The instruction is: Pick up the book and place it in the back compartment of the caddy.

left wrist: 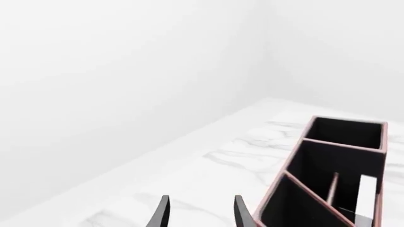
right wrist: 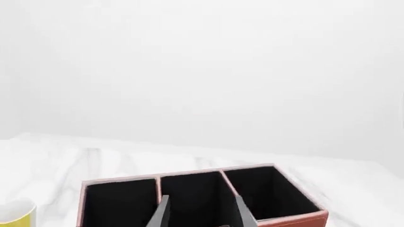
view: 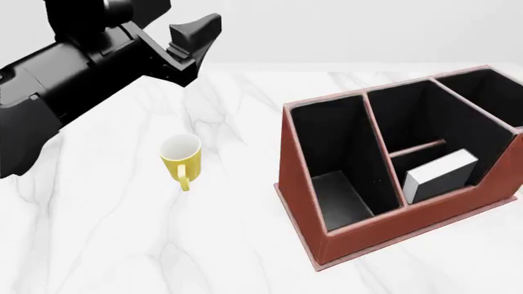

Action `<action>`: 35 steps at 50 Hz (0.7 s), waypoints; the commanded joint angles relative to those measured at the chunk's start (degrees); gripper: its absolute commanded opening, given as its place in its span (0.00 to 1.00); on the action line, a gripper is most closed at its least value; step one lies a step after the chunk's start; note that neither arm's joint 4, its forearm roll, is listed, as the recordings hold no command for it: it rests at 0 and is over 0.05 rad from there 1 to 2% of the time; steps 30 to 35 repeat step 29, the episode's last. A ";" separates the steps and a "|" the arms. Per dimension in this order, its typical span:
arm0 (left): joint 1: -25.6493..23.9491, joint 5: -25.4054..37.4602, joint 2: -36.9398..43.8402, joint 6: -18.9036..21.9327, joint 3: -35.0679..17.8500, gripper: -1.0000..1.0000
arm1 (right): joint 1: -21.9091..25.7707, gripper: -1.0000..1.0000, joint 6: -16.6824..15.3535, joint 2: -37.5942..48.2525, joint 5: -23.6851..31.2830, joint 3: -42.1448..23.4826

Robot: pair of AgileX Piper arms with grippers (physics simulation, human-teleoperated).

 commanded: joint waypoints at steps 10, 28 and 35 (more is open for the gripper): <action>0.09 -3.01 -0.74 -2.49 2.72 1.00 | 7.27 1.00 -12.64 4.01 23.31 -49.50; -16.45 -8.35 5.65 -4.02 -0.68 1.00 | 2.58 1.00 -23.13 10.46 68.91 -121.74; -17.56 -9.11 5.68 -3.43 -0.48 1.00 | 2.17 1.00 -23.36 11.27 70.88 -127.13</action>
